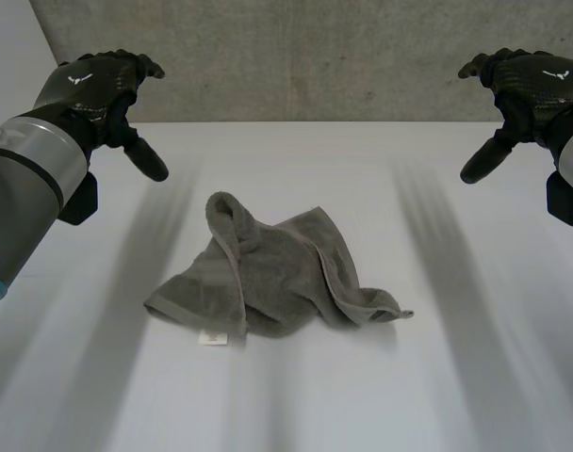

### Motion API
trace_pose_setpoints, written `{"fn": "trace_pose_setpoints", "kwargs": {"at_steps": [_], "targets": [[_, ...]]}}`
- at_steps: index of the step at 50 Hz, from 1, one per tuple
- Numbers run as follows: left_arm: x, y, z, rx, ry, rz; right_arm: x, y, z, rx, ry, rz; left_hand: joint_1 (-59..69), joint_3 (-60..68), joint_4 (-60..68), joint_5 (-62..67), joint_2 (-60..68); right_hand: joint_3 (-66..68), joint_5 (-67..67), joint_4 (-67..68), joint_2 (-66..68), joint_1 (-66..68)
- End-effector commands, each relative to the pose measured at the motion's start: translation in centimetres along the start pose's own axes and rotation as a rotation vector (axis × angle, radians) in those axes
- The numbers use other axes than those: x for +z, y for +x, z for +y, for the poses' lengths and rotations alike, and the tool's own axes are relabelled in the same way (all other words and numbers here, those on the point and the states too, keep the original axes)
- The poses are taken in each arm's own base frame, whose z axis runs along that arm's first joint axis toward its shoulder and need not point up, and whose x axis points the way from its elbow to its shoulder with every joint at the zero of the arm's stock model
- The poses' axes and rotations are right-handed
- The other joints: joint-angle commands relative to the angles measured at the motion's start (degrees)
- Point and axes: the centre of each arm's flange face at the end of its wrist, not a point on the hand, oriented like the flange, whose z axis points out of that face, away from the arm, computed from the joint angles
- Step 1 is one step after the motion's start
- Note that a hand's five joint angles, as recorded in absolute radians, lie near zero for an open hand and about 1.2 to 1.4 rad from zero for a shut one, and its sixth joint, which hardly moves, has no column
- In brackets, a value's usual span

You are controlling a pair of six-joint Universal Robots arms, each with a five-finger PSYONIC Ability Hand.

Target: Fold the towel.

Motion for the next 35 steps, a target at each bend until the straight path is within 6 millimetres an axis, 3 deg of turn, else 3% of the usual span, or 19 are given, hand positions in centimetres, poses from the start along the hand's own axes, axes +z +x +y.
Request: {"fn": "trace_pose_setpoints", "kwargs": {"at_steps": [1, 11, 14, 15, 19, 20, 21, 22, 23, 24, 25, 27, 28, 30, 33, 35], "targets": [[0.0, 0.0, 0.0, -0.002, -0.001, 0.002, 0.0, 0.0, 0.1, 0.0, -0.002, 0.0, -5.45, -3.31, -3.76, -2.47, -3.69, -3.02, -3.54, -4.35, -4.27, -3.42], [-0.3, 0.6, 0.7, -0.009, -0.023, 0.027, -0.9, -0.7, -0.4, -0.015, 0.01, -0.031, -4.95, -3.31, -3.76, -1.96, -3.19, -3.02, -3.54, -4.35, -4.27, -3.42], [-0.2, 0.8, 1.4, -0.025, -0.041, 0.037, -1.4, -1.1, 0.7, -0.01, -0.05, -0.061, -4.95, -3.31, -3.76, -1.96, -3.19, -3.02, -3.54, -4.35, -4.27, -3.42], [-0.2, 0.8, 1.4, -0.025, -0.041, 0.038, -1.9, -1.7, 1.6, -0.004, -0.098, -0.094, -4.95, -3.31, -3.76, -1.96, -3.19, -3.02, -3.54, -4.35, -4.27, -3.42], [0.4, 1.6, 4.8, -0.071, -0.142, 0.083, -3.8, -4.3, 4.9, 0.002, -0.232, -0.216, -4.61, -3.31, -3.76, -1.63, -2.85, -3.02, -3.54, -4.35, -4.27, -3.42], [0.6, 2.0, 5.7, -0.087, -0.164, 0.095, -3.8, -4.3, 4.9, 0.002, -0.233, -0.216, -4.61, -3.31, -3.76, -1.63, -2.85, -3.02, -3.54, -4.35, -4.27, -3.42], [0.6, 2.0, 5.8, -0.087, -0.164, 0.095, -4.3, -4.9, 6.0, -0.001, -0.257, -0.236, -4.61, -3.31, -3.76, -1.63, -2.85, -3.02, -3.54, -4.35, -4.27, -3.42], [0.9, 2.3, 7.0, -0.102, -0.183, 0.101, -4.5, -5.5, 7.1, -0.005, -0.272, -0.252, -4.61, -3.31, -3.76, -1.63, -2.85, -3.02, -3.54, -4.35, -4.27, -3.42], [0.9, 2.3, 7.0, -0.102, -0.184, 0.101, -4.5, -5.6, 7.1, -0.005, -0.272, -0.252, -4.61, -3.31, -3.76, -1.63, -2.85, -3.02, -3.54, -4.35, -4.27, -3.42], [1.2, 2.6, 8.2, -0.113, -0.197, 0.105, -4.4, -6.0, 8.3, -0.009, -0.282, -0.255, -4.78, -3.31, -3.76, -1.79, -3.02, -3.02, -3.54, -4.35, -4.27, -3.42], [1.4, 2.8, 9.3, -0.114, -0.205, 0.107, -4.4, -6.0, 8.4, -0.009, -0.282, -0.255, -4.78, -3.31, -3.76, -1.8, -3.02, -3.02, -3.54, -4.35, -4.27, -3.42], [1.7, 3.1, 10.3, -0.117, -0.206, 0.113, -4.0, -7.0, 10.8, -0.019, -0.301, -0.259, -4.61, -3.31, -3.76, -1.63, -2.85, -3.02, -3.54, -4.35, -4.27, -3.42], [1.9, 3.3, 11.2, -0.111, -0.203, 0.118, -4.0, -7.0, 10.8, -0.019, -0.301, -0.259, -4.61, -3.31, -3.76, -1.63, -2.85, -3.02, -3.54, -4.35, -4.27, -3.42], [1.9, 3.3, 11.2, -0.111, -0.203, 0.119, -4.1, -8.7, 12.6, -0.042, -0.316, -0.285, -4.61, -3.31, -3.76, -1.63, -2.85, -3.02, -3.54, -4.35, -4.27, -3.42], [2.6, 4.0, 12.6, -0.115, -0.197, 0.124, -4.4, -9.6, 13.6, -0.054, -0.337, -0.298, -4.61, -3.31, -3.76, -1.63, -2.85, -3.02, -3.54, -4.35, -4.27, -3.42], [3.2, 4.3, 13.4, -0.113, -0.196, 0.118, -4.6, -10.7, 15.5, -0.085, -0.379, -0.301, -4.78, -3.31, -3.76, -1.79, -3.02, -3.02, -3.54, -4.35, -4.27, -3.42]]}}
